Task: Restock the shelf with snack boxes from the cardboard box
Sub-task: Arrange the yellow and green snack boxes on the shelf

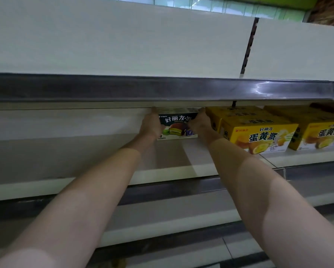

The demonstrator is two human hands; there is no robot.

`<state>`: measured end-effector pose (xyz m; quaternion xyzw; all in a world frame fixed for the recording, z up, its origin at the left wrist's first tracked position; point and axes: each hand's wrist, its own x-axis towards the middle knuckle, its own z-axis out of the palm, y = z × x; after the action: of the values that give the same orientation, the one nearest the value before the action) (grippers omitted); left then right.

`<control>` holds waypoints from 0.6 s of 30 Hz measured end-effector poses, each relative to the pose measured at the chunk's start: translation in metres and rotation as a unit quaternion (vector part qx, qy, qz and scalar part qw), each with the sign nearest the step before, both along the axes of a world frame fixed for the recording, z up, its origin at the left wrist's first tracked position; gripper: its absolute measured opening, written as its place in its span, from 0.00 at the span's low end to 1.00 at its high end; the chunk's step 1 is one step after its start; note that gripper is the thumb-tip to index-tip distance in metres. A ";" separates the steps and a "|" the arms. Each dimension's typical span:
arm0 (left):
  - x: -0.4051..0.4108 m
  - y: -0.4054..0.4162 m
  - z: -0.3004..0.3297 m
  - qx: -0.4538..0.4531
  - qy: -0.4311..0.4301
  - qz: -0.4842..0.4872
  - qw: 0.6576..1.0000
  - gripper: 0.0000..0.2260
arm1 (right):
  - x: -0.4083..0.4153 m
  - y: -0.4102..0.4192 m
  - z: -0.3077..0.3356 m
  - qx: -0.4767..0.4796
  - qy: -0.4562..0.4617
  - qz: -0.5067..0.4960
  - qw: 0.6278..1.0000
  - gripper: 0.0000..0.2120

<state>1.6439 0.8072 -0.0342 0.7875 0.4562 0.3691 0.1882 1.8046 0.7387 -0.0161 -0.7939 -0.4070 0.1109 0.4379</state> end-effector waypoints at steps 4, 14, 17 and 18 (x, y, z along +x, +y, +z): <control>-0.003 0.000 -0.002 -0.009 -0.019 -0.010 1.000 0.27 | 0.002 -0.001 -0.004 0.016 0.012 0.011 1.000 0.31; -0.003 -0.010 -0.011 -0.032 -0.047 0.015 0.998 0.21 | -0.004 -0.007 -0.012 0.027 0.024 -0.016 0.999 0.31; -0.005 -0.013 -0.011 -0.041 -0.024 0.030 0.998 0.17 | -0.002 -0.009 -0.005 -0.014 0.010 -0.008 1.000 0.35; -0.005 -0.016 -0.010 -0.042 -0.010 0.039 0.998 0.16 | -0.002 -0.010 -0.004 -0.023 0.001 -0.014 1.000 0.34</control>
<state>1.6387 0.7909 -0.0447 0.7572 0.4993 0.3645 0.2110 1.8022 0.7283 -0.0205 -0.8093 -0.3926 0.1153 0.4214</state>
